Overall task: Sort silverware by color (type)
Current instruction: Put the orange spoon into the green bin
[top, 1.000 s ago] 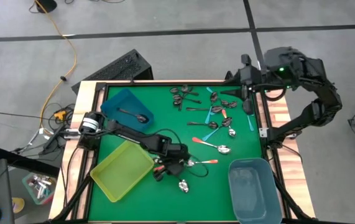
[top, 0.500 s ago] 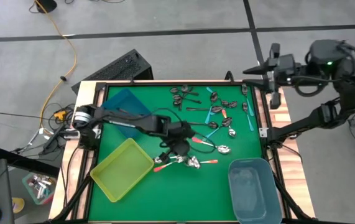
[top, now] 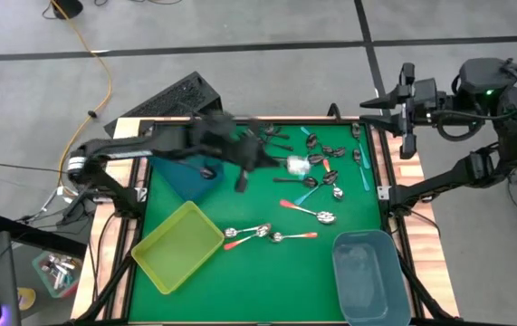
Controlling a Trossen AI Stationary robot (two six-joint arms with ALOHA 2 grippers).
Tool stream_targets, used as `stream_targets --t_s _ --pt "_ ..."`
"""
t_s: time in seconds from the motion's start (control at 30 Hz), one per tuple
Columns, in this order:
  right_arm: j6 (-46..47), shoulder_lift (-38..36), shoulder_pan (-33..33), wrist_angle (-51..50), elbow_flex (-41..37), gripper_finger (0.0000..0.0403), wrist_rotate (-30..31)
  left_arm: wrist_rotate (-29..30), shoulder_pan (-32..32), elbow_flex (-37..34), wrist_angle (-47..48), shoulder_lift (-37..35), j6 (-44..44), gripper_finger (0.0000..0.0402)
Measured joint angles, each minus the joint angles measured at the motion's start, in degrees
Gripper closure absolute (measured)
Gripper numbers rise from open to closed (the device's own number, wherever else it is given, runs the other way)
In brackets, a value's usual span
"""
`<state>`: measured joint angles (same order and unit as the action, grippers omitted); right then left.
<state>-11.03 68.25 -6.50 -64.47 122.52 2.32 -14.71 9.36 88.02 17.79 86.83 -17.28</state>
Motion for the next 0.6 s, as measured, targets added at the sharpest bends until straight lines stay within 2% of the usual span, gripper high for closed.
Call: stream_targets --t_s 0.13,0.27,0.4,0.6 --pt "-0.87 0.38 0.0 0.28 0.0 0.0265 0.69 1.02 1.35 -1.09 -3.23 -7.01 1.21 0.0401" --pt "-1.09 2.0 0.0 1.37 0.0 0.0265 0.73 2.04 2.28 -6.2 -6.43 -13.96 3.81 0.0401" --pt "-1.68 5.18 0.0 3.04 0.0 0.0265 0.71 4.42 2.19 -15.15 -12.11 -20.57 7.21 0.0401" --pt "-3.24 11.87 0.0 5.51 -0.04 0.0265 -0.16 7.0 1.81 -32.72 -29.76 -30.08 15.93 0.0401"
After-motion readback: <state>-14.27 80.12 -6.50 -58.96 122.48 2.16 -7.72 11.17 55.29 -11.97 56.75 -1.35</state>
